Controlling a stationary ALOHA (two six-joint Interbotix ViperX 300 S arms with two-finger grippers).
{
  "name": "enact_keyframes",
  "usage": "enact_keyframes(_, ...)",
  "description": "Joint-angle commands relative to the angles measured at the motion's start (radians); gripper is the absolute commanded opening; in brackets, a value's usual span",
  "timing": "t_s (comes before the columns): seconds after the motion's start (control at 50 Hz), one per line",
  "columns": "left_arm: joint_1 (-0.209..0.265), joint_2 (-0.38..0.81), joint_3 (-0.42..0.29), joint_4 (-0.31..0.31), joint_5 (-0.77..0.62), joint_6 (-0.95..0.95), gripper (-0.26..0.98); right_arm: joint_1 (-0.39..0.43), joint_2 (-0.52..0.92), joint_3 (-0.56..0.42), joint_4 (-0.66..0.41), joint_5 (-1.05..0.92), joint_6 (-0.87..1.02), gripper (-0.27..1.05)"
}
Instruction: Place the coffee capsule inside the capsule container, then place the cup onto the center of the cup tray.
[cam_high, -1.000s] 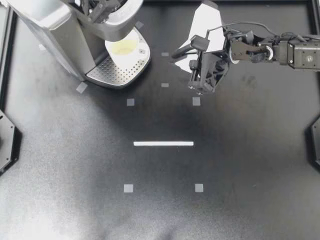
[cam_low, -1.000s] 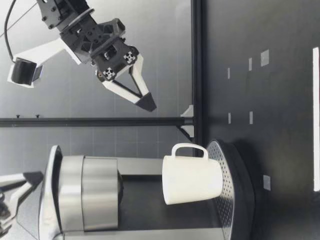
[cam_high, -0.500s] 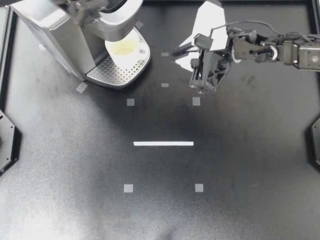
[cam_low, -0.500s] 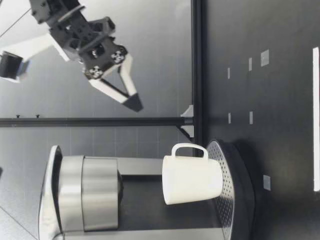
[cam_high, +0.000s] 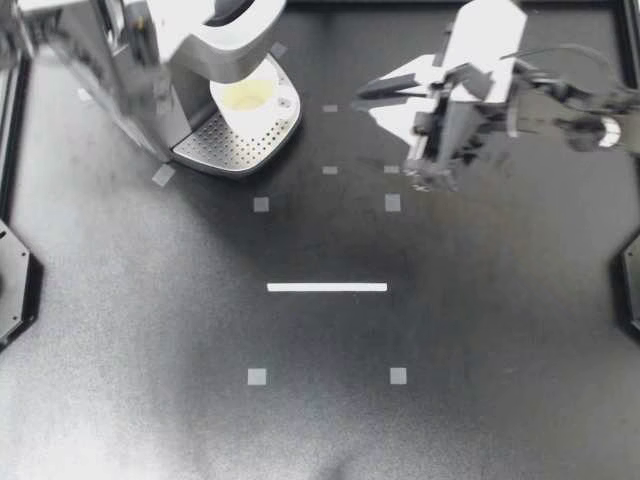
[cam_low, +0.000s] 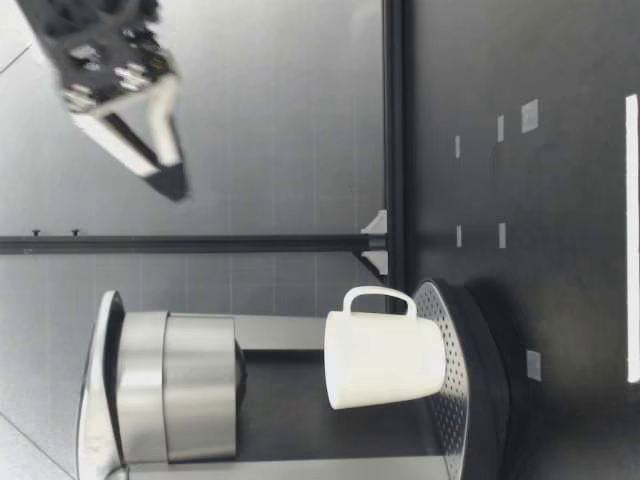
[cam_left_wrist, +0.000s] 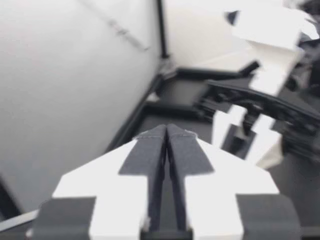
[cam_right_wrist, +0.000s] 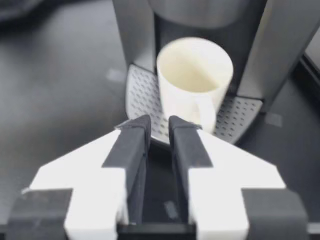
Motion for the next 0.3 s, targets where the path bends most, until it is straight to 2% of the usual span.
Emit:
enact_keyframes(0.0, -0.028, -0.025, 0.017, -0.002, -0.071, 0.003, 0.13, 0.028, -0.049, -0.005, 0.002, -0.021, 0.017, 0.30)
enact_keyframes(0.12, -0.034, -0.032, 0.058, -0.002, -0.129, -0.008, 0.13, 0.067, -0.094, 0.017, 0.002, -0.058, 0.048, 0.30)
enact_keyframes(0.28, -0.055, -0.025, 0.074, -0.003, -0.164, -0.023, 0.13, 0.123, -0.161, 0.046, 0.002, -0.115, 0.077, 0.29)
